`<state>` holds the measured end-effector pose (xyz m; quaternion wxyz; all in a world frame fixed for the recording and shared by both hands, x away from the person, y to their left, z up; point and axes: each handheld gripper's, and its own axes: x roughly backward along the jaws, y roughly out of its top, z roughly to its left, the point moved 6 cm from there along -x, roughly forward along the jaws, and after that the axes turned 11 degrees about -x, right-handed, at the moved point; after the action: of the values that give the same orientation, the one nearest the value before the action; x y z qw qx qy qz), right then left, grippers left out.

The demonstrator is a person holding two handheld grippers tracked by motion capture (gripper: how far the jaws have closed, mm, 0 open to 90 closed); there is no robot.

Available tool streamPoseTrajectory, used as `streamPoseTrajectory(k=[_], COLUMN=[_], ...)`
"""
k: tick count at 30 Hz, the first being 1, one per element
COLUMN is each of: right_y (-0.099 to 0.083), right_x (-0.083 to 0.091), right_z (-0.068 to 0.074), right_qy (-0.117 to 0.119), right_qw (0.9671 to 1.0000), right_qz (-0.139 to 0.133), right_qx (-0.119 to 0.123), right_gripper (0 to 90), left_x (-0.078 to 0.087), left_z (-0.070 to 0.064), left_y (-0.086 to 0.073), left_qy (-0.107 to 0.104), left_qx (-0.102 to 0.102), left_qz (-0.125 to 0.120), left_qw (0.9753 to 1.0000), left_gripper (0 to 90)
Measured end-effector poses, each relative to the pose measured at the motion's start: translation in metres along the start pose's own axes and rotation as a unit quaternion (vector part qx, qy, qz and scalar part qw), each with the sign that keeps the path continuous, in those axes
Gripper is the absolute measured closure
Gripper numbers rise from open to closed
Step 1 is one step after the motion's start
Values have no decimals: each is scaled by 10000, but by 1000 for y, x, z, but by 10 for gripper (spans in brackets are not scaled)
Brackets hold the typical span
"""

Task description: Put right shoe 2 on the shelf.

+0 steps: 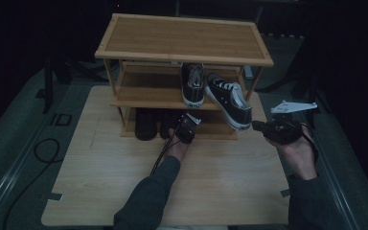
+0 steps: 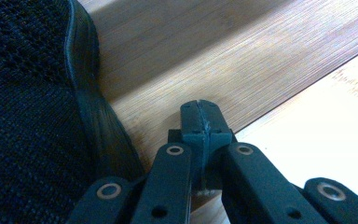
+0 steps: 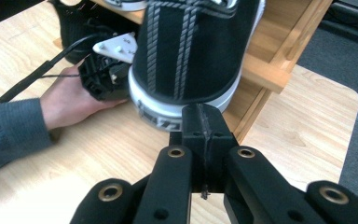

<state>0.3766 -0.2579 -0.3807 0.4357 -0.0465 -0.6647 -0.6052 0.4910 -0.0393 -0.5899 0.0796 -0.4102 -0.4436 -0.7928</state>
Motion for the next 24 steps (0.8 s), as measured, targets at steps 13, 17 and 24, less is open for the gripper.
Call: streamPoseTrajectory(k=[13, 17, 24], right_y=[-8, -8, -7], right_x=[-5, -7, -9], right_z=[15, 16, 17], right_qy=[30, 6, 48], right_qw=[9994, 9992, 9991], right_qz=[230, 268, 268], right_qx=[265, 292, 318], right_gripper=[900, 900, 900], left_x=[0, 0, 0], left_z=[0, 0, 0], left_y=[0, 0, 0], left_qy=[12, -1, -2], left_qx=[11, 5, 4], left_qz=[-5, -3, 4], left_qw=[10000, 10000, 10000], left_gripper=[900, 900, 900])
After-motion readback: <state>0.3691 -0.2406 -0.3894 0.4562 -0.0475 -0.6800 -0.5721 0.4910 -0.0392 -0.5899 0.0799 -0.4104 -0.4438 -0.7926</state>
